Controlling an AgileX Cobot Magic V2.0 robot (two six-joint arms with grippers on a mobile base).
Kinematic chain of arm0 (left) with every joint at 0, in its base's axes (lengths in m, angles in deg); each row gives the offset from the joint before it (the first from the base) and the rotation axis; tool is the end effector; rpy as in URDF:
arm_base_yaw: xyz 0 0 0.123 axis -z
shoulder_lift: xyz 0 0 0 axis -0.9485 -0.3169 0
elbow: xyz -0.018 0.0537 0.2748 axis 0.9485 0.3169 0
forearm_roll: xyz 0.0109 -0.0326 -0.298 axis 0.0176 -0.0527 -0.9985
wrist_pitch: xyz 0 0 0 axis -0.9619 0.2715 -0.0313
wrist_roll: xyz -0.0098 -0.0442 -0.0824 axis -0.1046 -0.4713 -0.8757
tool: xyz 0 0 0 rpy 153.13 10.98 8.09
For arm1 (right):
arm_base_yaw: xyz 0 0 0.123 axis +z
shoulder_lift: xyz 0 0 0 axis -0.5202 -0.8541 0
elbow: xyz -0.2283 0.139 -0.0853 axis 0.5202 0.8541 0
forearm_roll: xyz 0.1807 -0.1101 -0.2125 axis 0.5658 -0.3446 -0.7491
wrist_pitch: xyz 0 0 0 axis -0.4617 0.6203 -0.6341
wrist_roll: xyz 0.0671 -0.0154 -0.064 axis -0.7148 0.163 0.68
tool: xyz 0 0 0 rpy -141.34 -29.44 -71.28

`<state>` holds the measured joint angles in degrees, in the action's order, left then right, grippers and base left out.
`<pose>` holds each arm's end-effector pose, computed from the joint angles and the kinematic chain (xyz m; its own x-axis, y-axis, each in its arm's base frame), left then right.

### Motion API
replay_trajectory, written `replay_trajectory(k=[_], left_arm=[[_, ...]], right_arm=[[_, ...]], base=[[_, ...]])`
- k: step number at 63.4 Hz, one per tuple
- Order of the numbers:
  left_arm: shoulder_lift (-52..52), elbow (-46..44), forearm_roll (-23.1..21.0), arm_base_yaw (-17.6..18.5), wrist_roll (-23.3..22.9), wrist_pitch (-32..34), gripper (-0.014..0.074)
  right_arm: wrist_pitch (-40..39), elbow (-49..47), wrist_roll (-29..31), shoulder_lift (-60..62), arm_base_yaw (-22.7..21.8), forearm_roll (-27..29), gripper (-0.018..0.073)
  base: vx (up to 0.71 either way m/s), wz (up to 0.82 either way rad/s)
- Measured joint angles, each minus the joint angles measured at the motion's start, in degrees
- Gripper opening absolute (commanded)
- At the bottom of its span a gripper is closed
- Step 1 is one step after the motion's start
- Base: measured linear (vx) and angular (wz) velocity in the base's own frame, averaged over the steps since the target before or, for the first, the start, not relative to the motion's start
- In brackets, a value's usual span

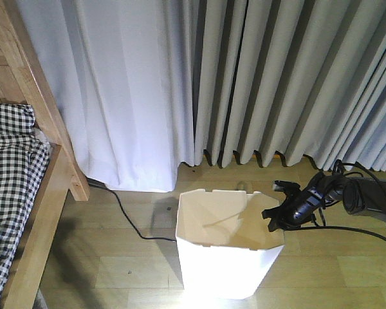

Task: Move trash bin to bedside with robot
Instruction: 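Open the right gripper and lift it off the bin rim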

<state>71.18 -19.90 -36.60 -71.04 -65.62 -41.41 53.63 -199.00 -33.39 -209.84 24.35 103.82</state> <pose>0.1112 -0.0020 0.1800 -0.1908 -0.0821 -0.9782 0.0029 0.9964 -0.0842 0.4352 -0.0226 -0.2731 -0.9936 -0.1133 0.0004 -0.1067 0.9365 0.3341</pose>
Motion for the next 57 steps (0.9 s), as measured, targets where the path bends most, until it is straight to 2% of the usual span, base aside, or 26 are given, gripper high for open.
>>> replay_trajectory(k=[19, 39, 57], left_arm=[[0.00, 0.00, 0.00, 0.00, 0.00, 0.00, -0.0006], [0.00, 0.00, 0.00, 0.00, 0.00, 0.00, -0.0006], [0.00, 0.00, 0.00, 0.00, 0.00, 0.00, -0.0006]], right_arm=[[-0.01, -0.02, -0.77, 0.01, -0.06, -0.55, 0.0285], [0.20, -0.02, -0.77, 0.01, -0.06, -0.55, 0.0497], [0.41, -0.02, -0.77, 0.01, -0.11, -0.31, 0.0500]], base=[[0.00, 0.00], [0.00, 0.00], [0.00, 0.00]])
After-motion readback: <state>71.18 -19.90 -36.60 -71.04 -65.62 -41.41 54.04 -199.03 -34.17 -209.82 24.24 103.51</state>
